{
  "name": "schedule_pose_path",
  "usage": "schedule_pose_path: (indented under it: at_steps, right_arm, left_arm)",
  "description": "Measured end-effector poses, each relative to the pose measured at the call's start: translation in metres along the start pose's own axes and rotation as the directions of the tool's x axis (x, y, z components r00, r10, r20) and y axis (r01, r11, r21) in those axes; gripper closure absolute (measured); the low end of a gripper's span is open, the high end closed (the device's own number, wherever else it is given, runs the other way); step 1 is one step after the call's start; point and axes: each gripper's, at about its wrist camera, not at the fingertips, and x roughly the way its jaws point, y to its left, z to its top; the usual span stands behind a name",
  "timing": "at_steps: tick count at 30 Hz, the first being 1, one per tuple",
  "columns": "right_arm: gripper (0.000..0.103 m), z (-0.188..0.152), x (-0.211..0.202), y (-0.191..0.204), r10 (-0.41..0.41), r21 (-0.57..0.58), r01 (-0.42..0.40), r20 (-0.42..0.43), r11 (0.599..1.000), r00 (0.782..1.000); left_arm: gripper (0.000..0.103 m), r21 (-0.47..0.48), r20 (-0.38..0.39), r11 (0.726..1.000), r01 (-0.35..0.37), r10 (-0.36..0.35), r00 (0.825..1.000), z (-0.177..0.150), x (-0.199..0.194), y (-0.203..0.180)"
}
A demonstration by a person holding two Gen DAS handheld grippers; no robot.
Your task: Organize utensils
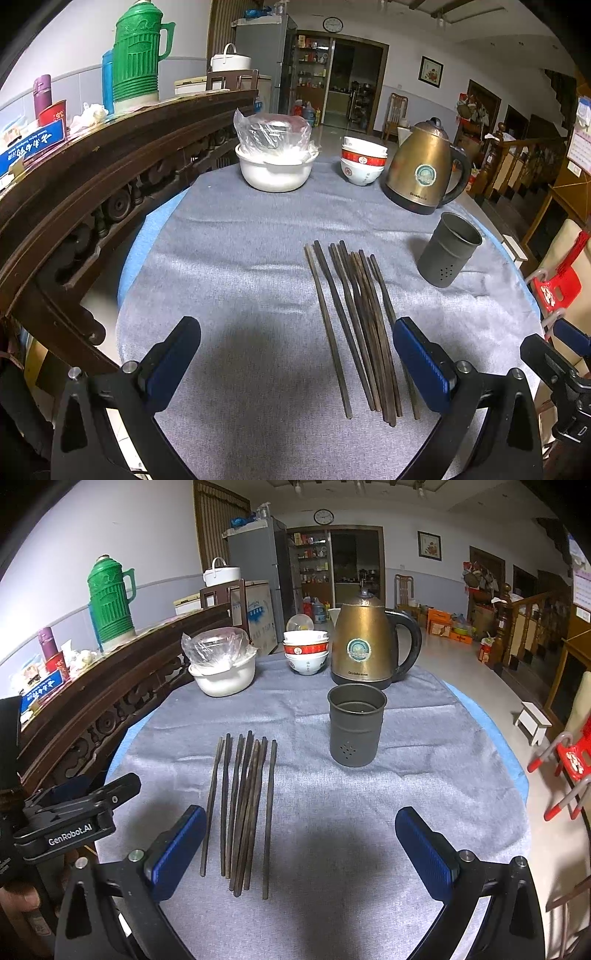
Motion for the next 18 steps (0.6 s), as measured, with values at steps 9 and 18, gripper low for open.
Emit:
schedule_pose_path:
  at_steps: [9,18]
  right_arm:
    - [0.0,-0.0001,0.0002,-0.0007,-0.001,-0.002,0.001,0.001,1.0,1.0]
    - [0.0,0.0011,0.0001,-0.0004,-0.003,-0.006,0.003,-0.001,1.0,1.0]
  left_arm:
    - [0.0,0.015,0.008,1.0,0.013,-0.013,1.0,-0.0005,-0.0012,-0.0024]
    - [0.0,0.0,0.003,1.0,0.01,-0.01,1.0,-0.0001,0.0013,0.0005]
